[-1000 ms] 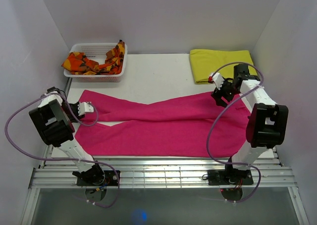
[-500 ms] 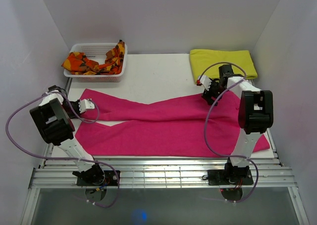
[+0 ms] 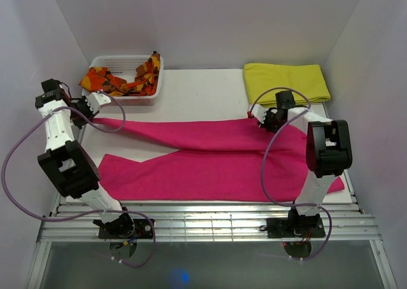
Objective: Fold and stack the trousers
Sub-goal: Flatten the trousers out
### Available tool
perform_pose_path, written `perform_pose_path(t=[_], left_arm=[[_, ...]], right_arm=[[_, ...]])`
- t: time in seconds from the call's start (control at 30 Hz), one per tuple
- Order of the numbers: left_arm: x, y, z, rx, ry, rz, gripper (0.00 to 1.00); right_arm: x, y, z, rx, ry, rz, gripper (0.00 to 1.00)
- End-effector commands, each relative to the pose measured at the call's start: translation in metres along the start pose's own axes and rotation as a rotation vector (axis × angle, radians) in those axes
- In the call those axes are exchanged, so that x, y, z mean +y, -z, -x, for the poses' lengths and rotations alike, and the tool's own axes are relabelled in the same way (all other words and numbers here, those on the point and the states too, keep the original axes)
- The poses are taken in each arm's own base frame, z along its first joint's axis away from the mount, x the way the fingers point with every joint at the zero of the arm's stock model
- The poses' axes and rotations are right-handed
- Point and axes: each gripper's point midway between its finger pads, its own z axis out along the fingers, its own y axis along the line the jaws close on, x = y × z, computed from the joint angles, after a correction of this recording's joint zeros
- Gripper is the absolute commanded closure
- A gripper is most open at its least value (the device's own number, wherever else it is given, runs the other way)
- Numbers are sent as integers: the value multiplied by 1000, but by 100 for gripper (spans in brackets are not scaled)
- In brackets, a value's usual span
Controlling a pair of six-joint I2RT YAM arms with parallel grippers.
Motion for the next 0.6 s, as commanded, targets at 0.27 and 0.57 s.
perform_pose_path(t=[0.27,0.57], left_arm=[[-79,116,23,128,242,142,100],[-85,76,7,146,368,-18,100]], right_arm=[[-30,93,-3,-18,-78,-273,92],[-3,108,-32,-38,-113,-171,73]])
